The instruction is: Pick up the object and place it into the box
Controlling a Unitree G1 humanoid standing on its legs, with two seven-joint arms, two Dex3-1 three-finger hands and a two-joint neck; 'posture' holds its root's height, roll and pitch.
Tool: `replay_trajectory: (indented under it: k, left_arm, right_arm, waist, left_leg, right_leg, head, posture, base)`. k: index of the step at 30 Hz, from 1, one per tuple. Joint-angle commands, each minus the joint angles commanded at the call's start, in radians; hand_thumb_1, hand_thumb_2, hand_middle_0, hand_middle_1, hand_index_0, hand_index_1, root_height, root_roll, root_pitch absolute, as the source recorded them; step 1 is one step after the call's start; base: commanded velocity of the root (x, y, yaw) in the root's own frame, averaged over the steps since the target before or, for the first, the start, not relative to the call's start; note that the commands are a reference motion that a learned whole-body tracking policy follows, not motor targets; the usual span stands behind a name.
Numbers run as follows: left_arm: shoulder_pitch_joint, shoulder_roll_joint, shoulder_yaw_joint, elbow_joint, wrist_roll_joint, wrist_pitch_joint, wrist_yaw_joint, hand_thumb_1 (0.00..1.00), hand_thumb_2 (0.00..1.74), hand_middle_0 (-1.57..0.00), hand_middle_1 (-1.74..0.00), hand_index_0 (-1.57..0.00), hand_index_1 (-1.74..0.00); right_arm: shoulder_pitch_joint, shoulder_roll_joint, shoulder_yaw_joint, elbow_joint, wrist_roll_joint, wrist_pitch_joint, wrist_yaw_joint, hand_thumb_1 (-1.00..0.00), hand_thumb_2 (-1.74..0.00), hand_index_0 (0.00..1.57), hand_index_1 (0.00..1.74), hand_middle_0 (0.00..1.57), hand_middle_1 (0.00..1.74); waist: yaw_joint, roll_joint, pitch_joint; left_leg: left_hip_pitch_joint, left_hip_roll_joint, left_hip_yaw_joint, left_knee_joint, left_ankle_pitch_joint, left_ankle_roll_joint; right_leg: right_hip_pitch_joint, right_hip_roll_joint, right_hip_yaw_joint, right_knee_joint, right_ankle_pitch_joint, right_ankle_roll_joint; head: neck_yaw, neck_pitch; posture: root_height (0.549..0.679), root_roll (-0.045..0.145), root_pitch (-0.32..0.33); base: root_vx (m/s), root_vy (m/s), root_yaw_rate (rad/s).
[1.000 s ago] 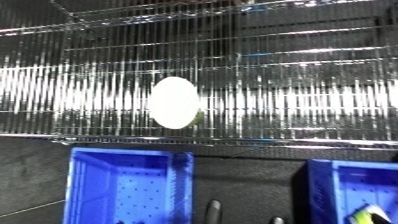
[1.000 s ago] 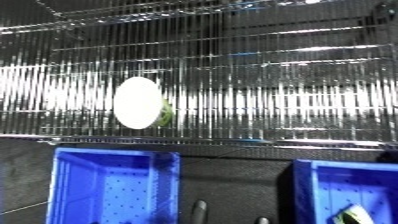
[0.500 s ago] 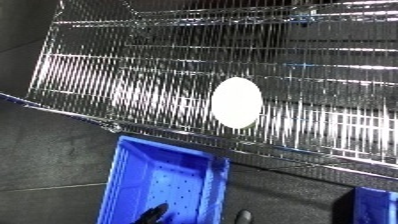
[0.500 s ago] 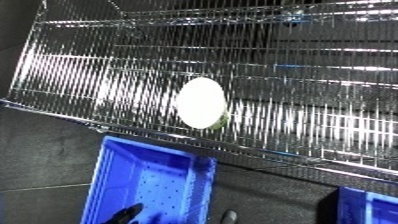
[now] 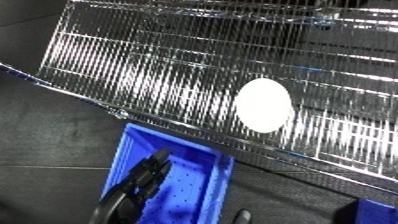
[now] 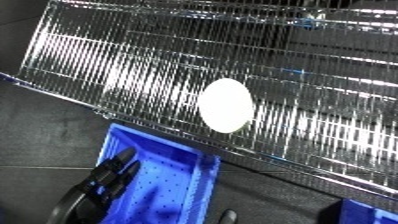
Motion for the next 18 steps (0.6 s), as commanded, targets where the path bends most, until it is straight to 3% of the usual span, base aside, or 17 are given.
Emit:
replay_trajectory:
  k: [9, 13, 18]
  left_arm:
    - [0.010, -0.028, 0.093, -0.163, 0.025, -0.110, 0.007, 0.00, 0.00, 0.00, 0.00, 0.00, 0.00]
    - [-0.019, -0.026, 0.096, -0.174, 0.091, -0.116, 0.038, 0.00, 0.00, 0.00, 0.00, 0.00, 0.00]
    - [-0.080, -0.030, 0.070, -0.133, 0.178, -0.080, 0.113, 0.00, 0.00, 0.00, 0.00, 0.00, 0.00]
  right_arm:
    - [0.014, 0.035, -0.017, 0.018, 0.054, -0.008, 0.005, 0.00, 0.00, 0.00, 0.00, 0.00, 0.00]
    - [0.014, 0.047, -0.018, 0.022, 0.061, -0.003, 0.012, 0.00, 0.00, 0.00, 0.00, 0.00, 0.00]
    - [0.011, 0.052, -0.009, 0.025, 0.051, 0.011, 0.027, 0.00, 0.00, 0.00, 0.00, 0.00, 0.00]
  waist:
    - [0.041, -0.035, 0.000]
    - [0.040, -0.052, 0.000]
    - [0.019, -0.071, 0.000]
  left_leg:
    - [0.013, -0.011, -0.030, -0.027, 0.004, -0.0037]
    - [0.019, -0.009, -0.033, -0.024, -0.001, -0.0025]
    - [0.019, -0.003, -0.024, 0.002, -0.018, 0.0004]
  right_leg:
    - [0.026, 0.0011, -0.033, -0.017, 0.002, -0.0040]
    - [0.038, 0.0063, -0.036, -0.020, 0.002, -0.0051]
    - [0.043, 0.0163, -0.022, -0.021, 0.003, -0.0070]
  head:
    - [0.062, -0.009]
    - [0.046, -0.015]
    - [-0.013, -0.028]
  posture:
    - [0.647, 0.030, 0.077]
    - [0.648, 0.026, 0.070]
    - [0.647, 0.022, 0.060]
  base:
    - [0.030, -0.077, 0.106]
    - [0.042, -0.053, -0.033]
    - [0.033, -0.010, -0.137]
